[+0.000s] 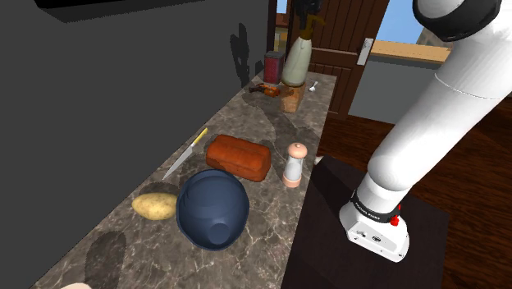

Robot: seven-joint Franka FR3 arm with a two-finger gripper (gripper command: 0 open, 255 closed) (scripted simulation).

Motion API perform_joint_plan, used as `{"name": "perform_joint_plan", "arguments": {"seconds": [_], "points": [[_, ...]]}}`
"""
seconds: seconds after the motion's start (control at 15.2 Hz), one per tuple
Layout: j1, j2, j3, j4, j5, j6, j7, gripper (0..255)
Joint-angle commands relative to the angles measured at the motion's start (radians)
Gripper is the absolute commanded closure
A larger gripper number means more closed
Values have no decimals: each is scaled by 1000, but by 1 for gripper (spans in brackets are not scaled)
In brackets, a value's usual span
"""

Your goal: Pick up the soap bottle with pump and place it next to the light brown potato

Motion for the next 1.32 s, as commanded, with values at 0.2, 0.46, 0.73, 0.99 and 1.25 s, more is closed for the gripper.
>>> {"name": "perform_joint_plan", "arguments": {"seconds": [0.2,0.46,0.73,0.99,1.25], "points": [[-3,45,-5,124,11,-80,-12,255],[-7,87,-11,233,21,-149,-23,255],[3,97,-1,279,23,-186,-4,255],[59,8,59,128,4,-126,110,255],[103,-51,119,15,1,-78,217,255]]}}
